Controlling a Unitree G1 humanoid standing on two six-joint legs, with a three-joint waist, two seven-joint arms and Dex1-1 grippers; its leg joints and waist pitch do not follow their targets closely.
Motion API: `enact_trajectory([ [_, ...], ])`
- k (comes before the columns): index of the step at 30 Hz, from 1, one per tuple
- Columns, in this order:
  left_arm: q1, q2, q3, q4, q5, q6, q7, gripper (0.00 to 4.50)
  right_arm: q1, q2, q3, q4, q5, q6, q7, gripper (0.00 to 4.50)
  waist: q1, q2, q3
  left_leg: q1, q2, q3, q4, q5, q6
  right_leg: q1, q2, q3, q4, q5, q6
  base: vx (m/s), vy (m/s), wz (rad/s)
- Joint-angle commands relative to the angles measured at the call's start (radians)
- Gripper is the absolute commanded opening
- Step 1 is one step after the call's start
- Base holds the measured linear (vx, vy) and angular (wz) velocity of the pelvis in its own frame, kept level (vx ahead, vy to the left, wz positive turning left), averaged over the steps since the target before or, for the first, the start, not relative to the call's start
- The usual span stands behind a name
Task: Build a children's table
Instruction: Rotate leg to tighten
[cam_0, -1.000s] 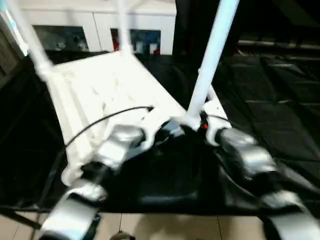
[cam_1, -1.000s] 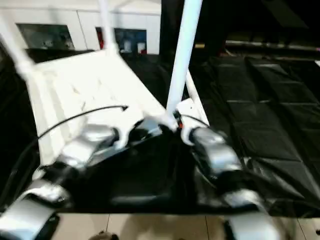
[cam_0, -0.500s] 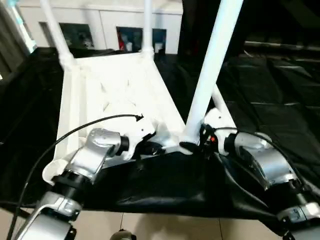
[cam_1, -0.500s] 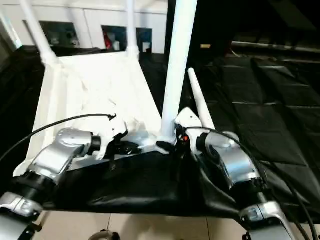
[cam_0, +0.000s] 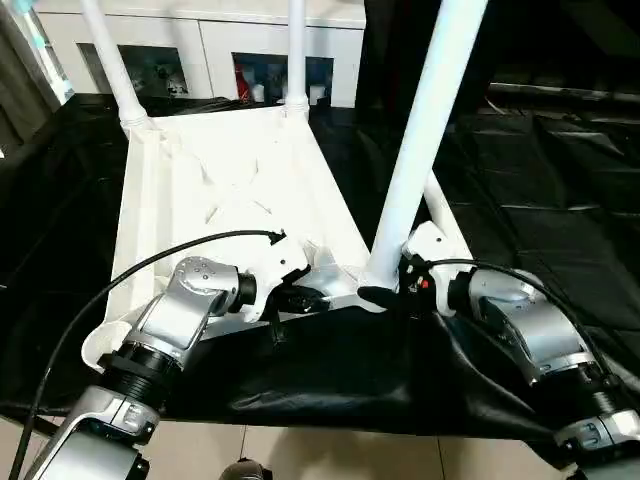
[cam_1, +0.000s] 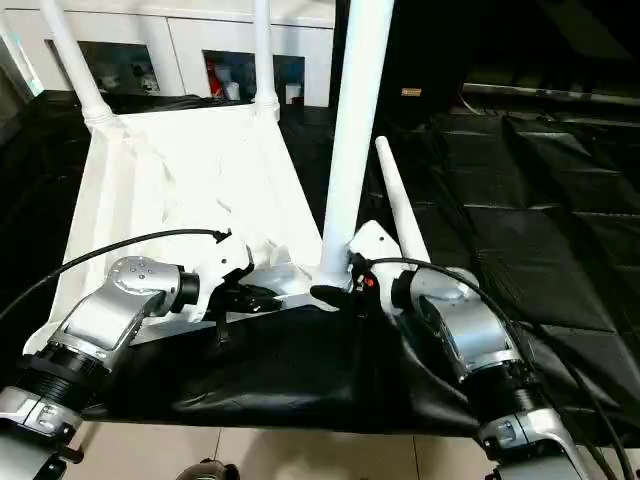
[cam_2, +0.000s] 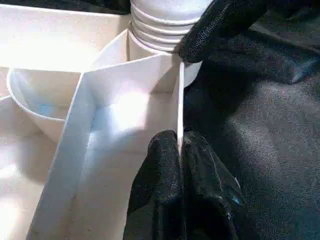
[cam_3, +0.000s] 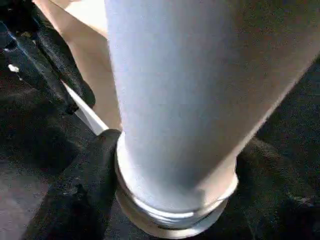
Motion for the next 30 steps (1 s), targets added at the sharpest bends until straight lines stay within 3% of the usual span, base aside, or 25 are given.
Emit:
enact_trajectory([
  [1, 0.006, -0.021, -0.028, -0.045, -0.046, -0.006, -0.056, 0.0, 0.002, 0.005, -0.021, -0.023, 0.005, 0.008, -0.019, 2.84, 0.001, -0.011, -0.069, 0.02, 0.045, -0.015, -0.055, -0.137, 0.069, 0.055, -0.068, 0.057, -0.062, -0.073, -0.228, 0.0, 0.0, 0.0],
  [6, -0.004, -0.04, -0.016, -0.019, -0.03, -0.002, -0.005, 0.0, -0.002, 0.049, -0.055, 0.014, 0.016, 0.022, -0.097, 2.77, -0.002, -0.01, -0.069, 0.019, 0.044, -0.016, -0.055, -0.133, 0.067, 0.054, -0.067, 0.057, -0.061, -0.066, -0.235, 0.0, 0.0, 0.0],
  [8, -0.041, -0.09, 0.01, 0.058, 0.007, -0.009, 0.128, 0.0, -0.016, 0.128, -0.106, 0.079, 0.031, 0.039, -0.228, 2.76, -0.007, -0.009, -0.066, 0.02, 0.043, -0.014, -0.057, -0.142, 0.061, 0.051, -0.066, 0.058, -0.065, -0.081, -0.234, 0.0, 0.0, 0.0],
  [9, -0.041, -0.09, 0.01, 0.058, 0.007, -0.009, 0.128, 0.0, -0.016, 0.128, -0.106, 0.079, 0.031, 0.039, -0.228, 2.75, -0.009, -0.009, -0.065, 0.021, 0.043, -0.015, -0.057, -0.152, 0.054, 0.049, -0.067, 0.058, -0.067, -0.098, -0.233, 0.0, 0.0, 0.0],
  [10, -0.064, -0.123, 0.027, 0.102, 0.024, -0.01, 0.209, 0.0, -0.028, 0.174, -0.134, 0.122, 0.034, 0.044, -0.315, 2.75, -0.009, -0.011, -0.066, 0.021, 0.042, -0.017, -0.059, -0.17, 0.035, 0.053, -0.07, 0.057, -0.07, -0.139, -0.221, 0.0, 0.0, 0.0],
  [14, -0.12, -0.23, 0.074, 0.195, 0.042, 0.015, 0.422, 0.0, -0.091, 0.315, -0.235, 0.284, 0.03, 0.037, -0.659, 2.75, -0.019, -0.008, -0.062, 0.026, 0.04, -0.019, -0.065, -0.216, -0.002, 0.046, -0.071, 0.057, -0.082, -0.23, -0.198, 0.0, 0.0, 0.0],
  [17, -0.139, -0.289, 0.067, 0.241, 0.068, 0.018, 0.515, 0.0, -0.128, 0.381, -0.254, 0.362, 0.033, 0.018, -0.75, 2.75, -0.022, -0.005, -0.065, 0.024, 0.04, -0.019, -0.064, -0.212, -0.005, 0.048, -0.069, 0.058, -0.081, -0.206, -0.184, 0.0, 0.0, 0.0],
  [21, -0.146, -0.326, 0.054, 0.267, 0.081, 0.008, 0.541, 0.0, -0.148, 0.422, -0.247, 0.382, 0.017, -0.016, -0.754, 2.75, -0.019, -0.005, -0.07, 0.02, 0.038, -0.018, -0.061, -0.159, 0.024, 0.054, -0.067, 0.057, -0.071, -0.085, -0.194, 0.0, 0.0, 0.0],
  [22, -0.154, -0.341, 0.054, 0.279, 0.079, -0.006, 0.543, 0.0, -0.16, 0.433, -0.243, 0.389, 0.01, -0.038, -0.748, 2.75, -0.019, -0.005, -0.069, 0.02, 0.037, -0.016, -0.061, -0.161, 0.035, 0.053, -0.067, 0.056, -0.073, -0.08, -0.199, 0.0, 0.0, 0.0],
  [23, -0.156, -0.342, 0.052, 0.28, 0.078, -0.013, 0.535, 0.0, -0.162, 0.433, -0.242, 0.387, 0.011, -0.046, -0.74, 3.3, -0.019, -0.005, -0.069, 0.021, 0.037, -0.016, -0.061, -0.166, 0.035, 0.054, -0.067, 0.056, -0.073, -0.088, -0.2, 0.0, 0.0, 0.0],
  [26, -0.157, -0.329, 0.044, 0.279, 0.074, -0.038, 0.495, 0.0, -0.167, 0.42, -0.248, 0.386, 0.026, -0.057, -0.709, 3.51, -0.018, -0.007, -0.066, 0.022, 0.039, -0.017, -0.063, -0.203, 0.034, 0.054, -0.07, 0.057, -0.08, -0.151, -0.188, 0.0, 0.0, 0.0],
  [30, -0.151, -0.3, 0.042, 0.264, 0.064, -0.052, 0.442, 0.0, -0.174, 0.383, -0.24, 0.372, 0.025, -0.06, -0.655, 3.86, -0.018, -0.008, -0.068, 0.02, 0.04, -0.017, -0.063, -0.186, 0.041, 0.054, -0.069, 0.056, -0.077, -0.131, -0.191, 0.0, 0.0, 0.0],
])
